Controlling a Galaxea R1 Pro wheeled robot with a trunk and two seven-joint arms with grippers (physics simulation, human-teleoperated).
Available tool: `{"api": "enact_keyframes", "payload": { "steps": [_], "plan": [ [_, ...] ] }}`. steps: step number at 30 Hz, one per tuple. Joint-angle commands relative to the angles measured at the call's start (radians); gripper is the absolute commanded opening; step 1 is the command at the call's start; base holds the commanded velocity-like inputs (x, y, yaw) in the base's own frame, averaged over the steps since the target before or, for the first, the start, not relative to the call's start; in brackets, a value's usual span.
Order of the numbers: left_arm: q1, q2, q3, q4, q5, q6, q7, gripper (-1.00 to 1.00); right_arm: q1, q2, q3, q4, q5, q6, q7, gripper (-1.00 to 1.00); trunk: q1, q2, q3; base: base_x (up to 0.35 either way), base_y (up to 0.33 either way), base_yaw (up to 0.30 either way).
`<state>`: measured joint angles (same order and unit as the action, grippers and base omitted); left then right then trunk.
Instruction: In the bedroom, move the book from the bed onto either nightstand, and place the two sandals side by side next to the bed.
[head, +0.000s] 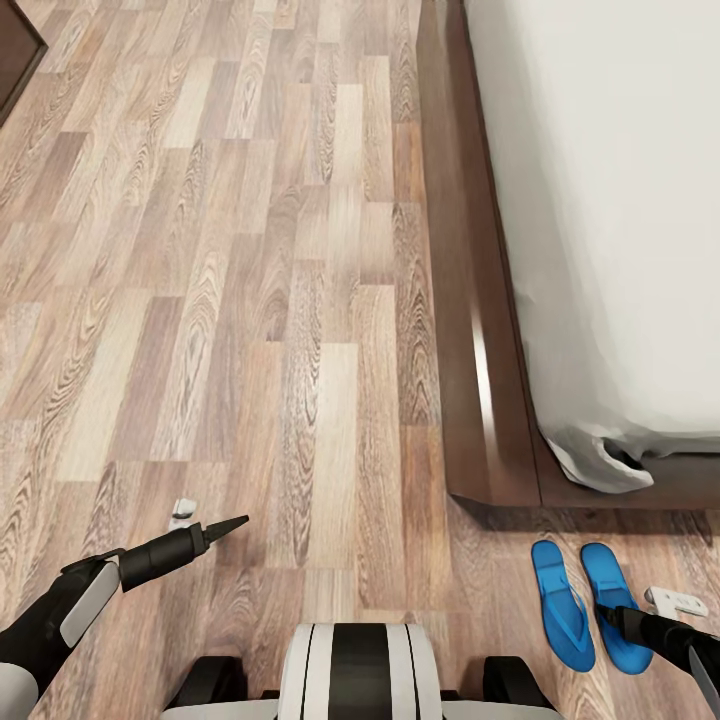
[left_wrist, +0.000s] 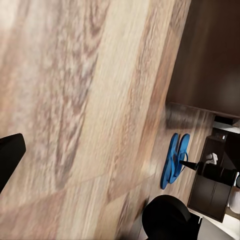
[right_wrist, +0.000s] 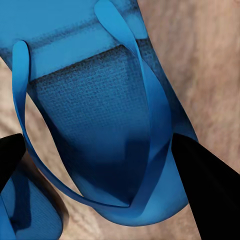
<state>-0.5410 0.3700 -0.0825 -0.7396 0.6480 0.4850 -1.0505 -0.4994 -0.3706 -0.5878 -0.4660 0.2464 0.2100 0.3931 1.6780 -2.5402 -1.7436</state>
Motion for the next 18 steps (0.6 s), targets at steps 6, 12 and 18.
{"api": "enact_keyframes", "payload": {
  "steps": [6,12,18],
  "plan": [
    [0.0,0.001,-0.004,0.0,0.01,0.009,0.0,1.0,-0.001,0.001,-0.01,-0.002,0.01,0.005,0.009,-1.0,0.0,0.0,0.0,0.0,0.0,0.0],
    [0.0,0.001,-0.003,0.0,0.01,0.009,0.0,1.0,-0.001,0.001,-0.01,-0.002,0.01,0.003,0.01,-1.0,0.001,-0.001,-0.012,0.0,0.0,0.0],
    [0.0,0.001,-0.003,0.0,0.01,0.009,0.0,1.0,-0.001,0.001,-0.01,-0.002,0.01,0.002,0.009,-1.0,0.001,-0.001,-0.012,0.0,0.0,0.0]
  ]
}}
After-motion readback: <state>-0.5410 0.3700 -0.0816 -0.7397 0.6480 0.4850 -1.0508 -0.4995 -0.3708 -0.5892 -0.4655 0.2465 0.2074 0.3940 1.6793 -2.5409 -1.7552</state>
